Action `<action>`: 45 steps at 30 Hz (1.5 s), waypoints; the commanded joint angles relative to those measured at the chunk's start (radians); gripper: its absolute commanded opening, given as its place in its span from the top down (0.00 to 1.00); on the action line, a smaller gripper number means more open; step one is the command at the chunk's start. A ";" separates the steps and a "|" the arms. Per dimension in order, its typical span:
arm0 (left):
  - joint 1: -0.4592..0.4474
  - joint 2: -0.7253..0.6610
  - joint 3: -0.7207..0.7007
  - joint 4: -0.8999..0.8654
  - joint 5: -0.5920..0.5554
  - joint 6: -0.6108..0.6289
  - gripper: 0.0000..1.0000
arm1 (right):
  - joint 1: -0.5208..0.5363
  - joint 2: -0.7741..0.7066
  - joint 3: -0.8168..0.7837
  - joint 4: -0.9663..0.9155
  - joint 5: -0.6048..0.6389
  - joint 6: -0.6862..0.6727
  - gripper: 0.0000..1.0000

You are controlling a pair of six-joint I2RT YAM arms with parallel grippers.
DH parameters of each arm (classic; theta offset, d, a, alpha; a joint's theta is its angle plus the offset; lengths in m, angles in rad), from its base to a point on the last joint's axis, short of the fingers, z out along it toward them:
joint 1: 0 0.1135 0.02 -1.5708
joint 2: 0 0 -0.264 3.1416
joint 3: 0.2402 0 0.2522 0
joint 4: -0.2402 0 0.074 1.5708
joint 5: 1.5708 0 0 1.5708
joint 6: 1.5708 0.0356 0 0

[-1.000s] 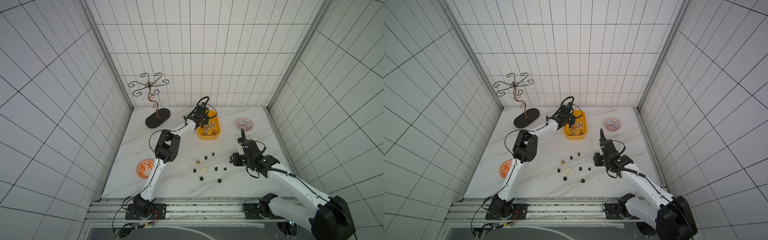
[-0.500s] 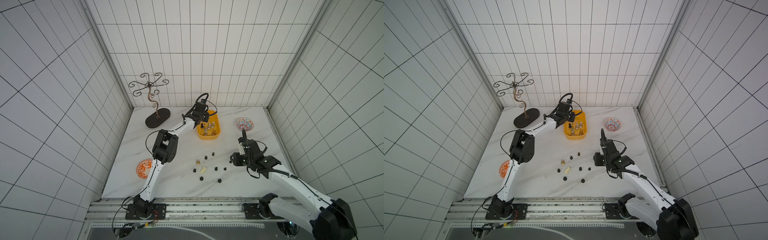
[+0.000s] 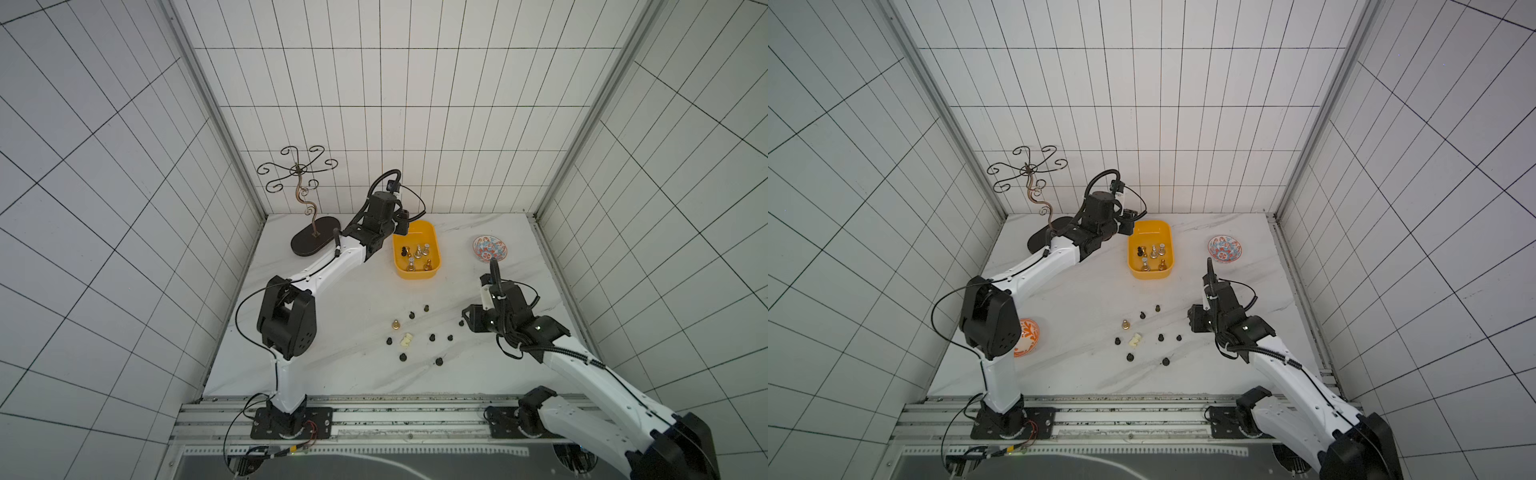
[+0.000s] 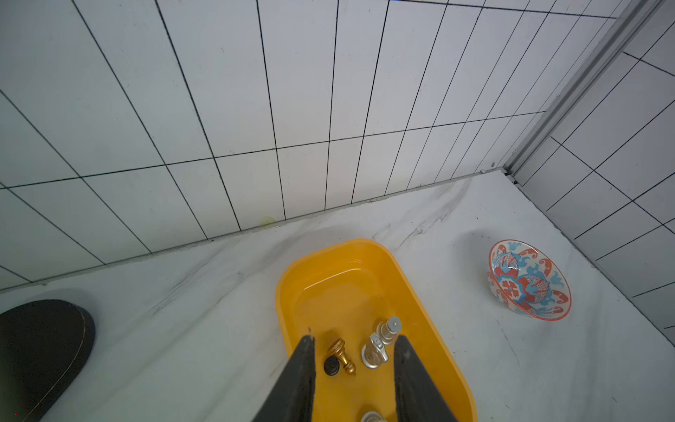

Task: Put the chess pieces into the storage box
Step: Place the chess piece in the storage box, then pick up the chess piece at the center of the board.

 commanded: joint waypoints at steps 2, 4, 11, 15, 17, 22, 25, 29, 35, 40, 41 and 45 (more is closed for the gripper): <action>0.004 -0.131 -0.170 0.014 -0.035 -0.032 0.64 | 0.007 -0.012 -0.063 0.031 -0.007 -0.015 0.62; 0.004 -0.183 -0.235 0.010 -0.044 -0.038 0.64 | 0.009 -0.007 -0.066 0.040 -0.013 -0.017 0.63; 0.001 -0.328 -0.429 -0.016 -0.005 -0.078 0.62 | 0.021 0.038 -0.062 0.056 -0.029 -0.020 0.63; 0.001 -0.394 -0.523 -0.020 0.001 -0.118 0.62 | 0.036 0.075 -0.057 0.073 -0.030 -0.022 0.63; 0.000 -0.425 -0.566 -0.030 0.002 -0.129 0.62 | 0.049 0.106 -0.046 0.080 -0.034 -0.022 0.63; -0.001 -0.487 -0.661 -0.050 0.010 -0.158 0.62 | 0.096 0.177 -0.012 0.086 -0.018 -0.025 0.63; -0.003 -0.516 -0.714 -0.048 0.011 -0.178 0.62 | 0.129 0.217 -0.001 0.094 -0.023 -0.023 0.64; -0.002 -0.547 -0.778 -0.027 0.022 -0.212 0.61 | 0.202 0.274 0.014 0.130 -0.026 -0.013 0.65; -0.004 -0.575 -0.841 -0.001 0.039 -0.254 0.61 | 0.279 0.332 0.041 0.153 0.009 -0.001 0.64; -0.006 -0.586 -0.870 0.012 0.046 -0.273 0.61 | 0.306 0.400 0.077 0.161 0.019 -0.011 0.64; -0.006 -0.589 -0.875 0.013 0.049 -0.276 0.61 | 0.311 0.413 0.082 0.168 0.017 -0.012 0.64; -0.006 -0.599 -0.896 0.026 0.063 -0.283 0.61 | 0.323 0.452 0.106 0.186 0.018 -0.019 0.64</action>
